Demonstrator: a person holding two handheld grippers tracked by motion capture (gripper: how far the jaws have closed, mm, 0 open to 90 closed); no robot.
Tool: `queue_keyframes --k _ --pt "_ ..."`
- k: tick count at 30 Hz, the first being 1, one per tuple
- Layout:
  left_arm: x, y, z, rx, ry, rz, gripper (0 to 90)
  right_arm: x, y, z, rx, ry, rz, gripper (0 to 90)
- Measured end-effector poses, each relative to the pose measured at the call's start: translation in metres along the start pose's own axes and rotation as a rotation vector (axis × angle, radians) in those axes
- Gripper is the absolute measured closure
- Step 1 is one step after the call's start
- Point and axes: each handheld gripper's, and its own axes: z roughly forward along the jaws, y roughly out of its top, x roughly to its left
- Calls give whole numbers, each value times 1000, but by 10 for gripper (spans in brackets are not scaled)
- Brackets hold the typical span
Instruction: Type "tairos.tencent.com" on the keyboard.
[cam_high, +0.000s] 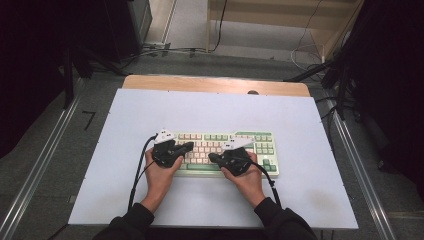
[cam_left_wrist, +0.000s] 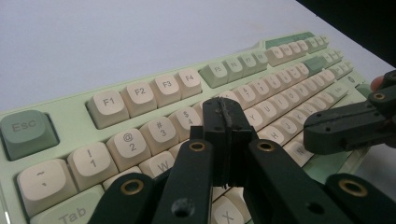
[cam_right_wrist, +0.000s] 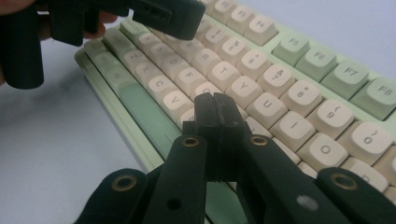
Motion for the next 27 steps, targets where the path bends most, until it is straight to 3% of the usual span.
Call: queue_keyframes --k 27 --pt "-4 1 4 3 -11 3 900 -8 -3 -11 -12 -18 24 882"
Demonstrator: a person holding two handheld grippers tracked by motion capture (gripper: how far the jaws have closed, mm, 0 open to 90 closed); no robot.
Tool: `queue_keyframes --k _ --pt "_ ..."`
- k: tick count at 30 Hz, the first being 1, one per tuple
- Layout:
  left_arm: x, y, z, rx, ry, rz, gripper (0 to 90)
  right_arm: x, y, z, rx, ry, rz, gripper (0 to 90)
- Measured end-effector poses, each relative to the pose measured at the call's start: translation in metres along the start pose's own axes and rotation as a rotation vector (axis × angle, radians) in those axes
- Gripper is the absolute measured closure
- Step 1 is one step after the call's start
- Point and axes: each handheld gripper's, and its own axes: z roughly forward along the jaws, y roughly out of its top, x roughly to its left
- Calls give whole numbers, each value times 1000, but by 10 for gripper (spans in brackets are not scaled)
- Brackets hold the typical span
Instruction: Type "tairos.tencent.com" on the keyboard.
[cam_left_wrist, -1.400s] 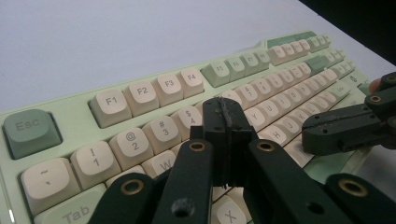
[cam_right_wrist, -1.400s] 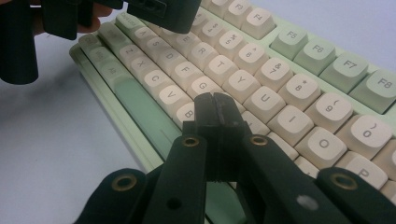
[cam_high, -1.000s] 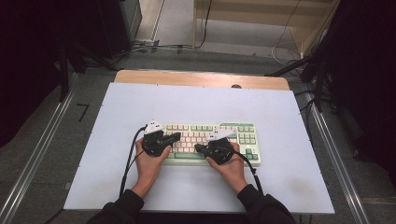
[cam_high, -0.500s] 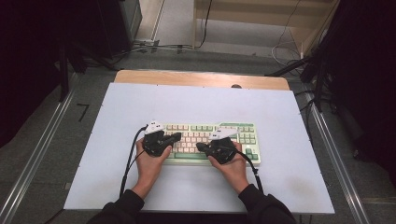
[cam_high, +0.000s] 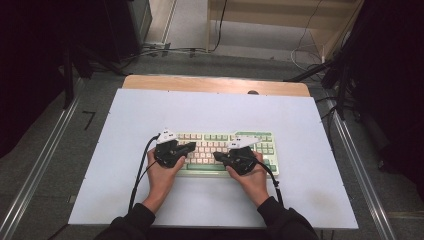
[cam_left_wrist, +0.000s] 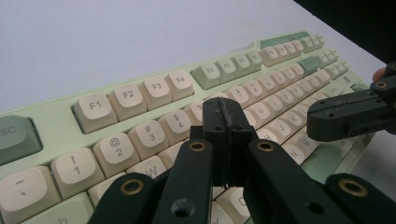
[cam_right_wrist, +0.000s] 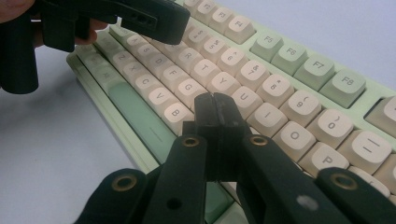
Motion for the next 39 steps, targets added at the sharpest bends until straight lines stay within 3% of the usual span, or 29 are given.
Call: queue_keyframes --k 39 --pt "-4 1 16 27 -10 4 900 -4 -3 -4 2 -10 12 882"
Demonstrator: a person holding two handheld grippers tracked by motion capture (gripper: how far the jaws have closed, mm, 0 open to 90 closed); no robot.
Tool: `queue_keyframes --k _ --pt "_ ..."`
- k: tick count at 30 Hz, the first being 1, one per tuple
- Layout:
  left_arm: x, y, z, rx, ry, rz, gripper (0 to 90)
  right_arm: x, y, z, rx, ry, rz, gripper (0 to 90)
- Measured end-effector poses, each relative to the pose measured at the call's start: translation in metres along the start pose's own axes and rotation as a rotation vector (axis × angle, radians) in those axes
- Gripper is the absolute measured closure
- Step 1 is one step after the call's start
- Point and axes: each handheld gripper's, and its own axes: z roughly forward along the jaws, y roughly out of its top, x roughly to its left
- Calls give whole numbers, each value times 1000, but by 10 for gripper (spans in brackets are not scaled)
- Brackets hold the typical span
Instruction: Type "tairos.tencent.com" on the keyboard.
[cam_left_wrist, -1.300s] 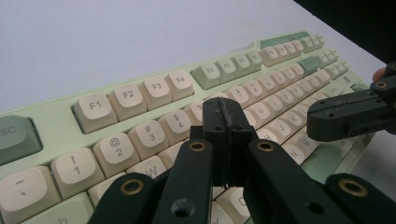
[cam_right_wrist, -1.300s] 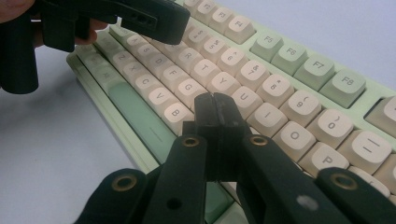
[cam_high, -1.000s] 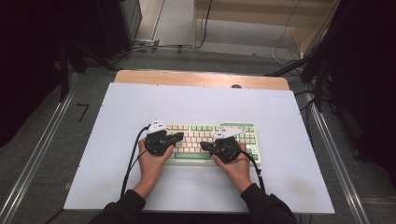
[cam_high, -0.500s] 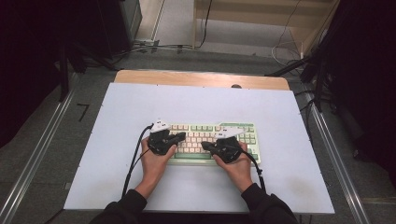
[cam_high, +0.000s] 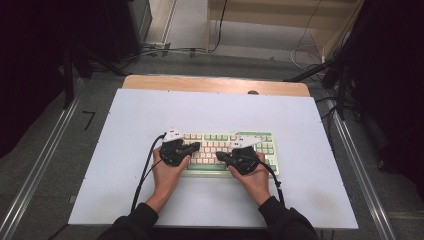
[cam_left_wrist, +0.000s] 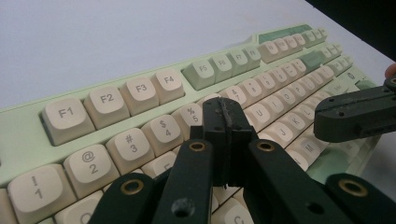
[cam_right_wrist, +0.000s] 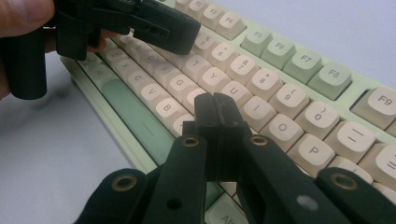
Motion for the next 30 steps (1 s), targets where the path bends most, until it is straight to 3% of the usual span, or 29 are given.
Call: queue_keyframes --k 21,27,30 --pt "-5 1 9 15 5 23 900 0 0 -1 -3 -1 1 882" --pt "-8 2 12 51 18 47 900 0 0 -1 -2 0 0 882" --pt "-8 2 10 36 15 49 900 0 0 -1 -4 -1 1 882"
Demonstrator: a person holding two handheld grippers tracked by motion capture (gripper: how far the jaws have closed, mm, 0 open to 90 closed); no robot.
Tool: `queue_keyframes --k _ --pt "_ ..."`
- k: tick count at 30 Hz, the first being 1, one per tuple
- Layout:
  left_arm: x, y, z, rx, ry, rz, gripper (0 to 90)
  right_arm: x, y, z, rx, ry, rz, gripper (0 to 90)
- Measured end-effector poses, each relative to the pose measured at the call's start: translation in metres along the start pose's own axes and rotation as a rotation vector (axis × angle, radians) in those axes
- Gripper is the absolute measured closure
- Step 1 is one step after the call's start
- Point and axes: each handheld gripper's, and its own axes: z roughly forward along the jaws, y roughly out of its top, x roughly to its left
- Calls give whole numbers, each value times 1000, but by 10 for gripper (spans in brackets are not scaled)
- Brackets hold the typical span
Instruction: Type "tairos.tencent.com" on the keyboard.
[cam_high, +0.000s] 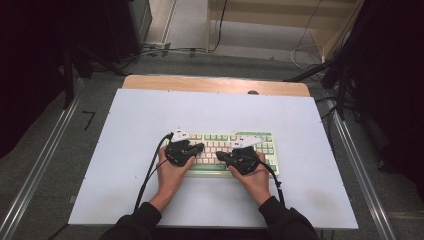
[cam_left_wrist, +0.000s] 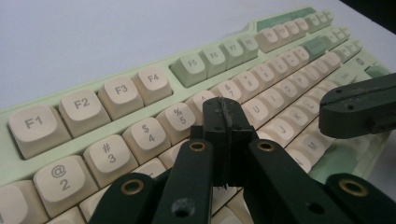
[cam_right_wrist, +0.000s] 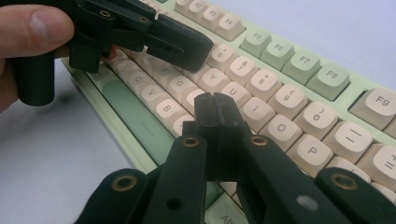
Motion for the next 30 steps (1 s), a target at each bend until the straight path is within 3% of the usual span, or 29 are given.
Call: queue_keyframes --k 13,30 --pt "1 2 -15 -42 -20 -19 900 -3 -1 -5 -6 -5 3 882" --pt "10 -3 -29 -53 -15 -35 900 -9 -7 -13 2 -27 6 882"
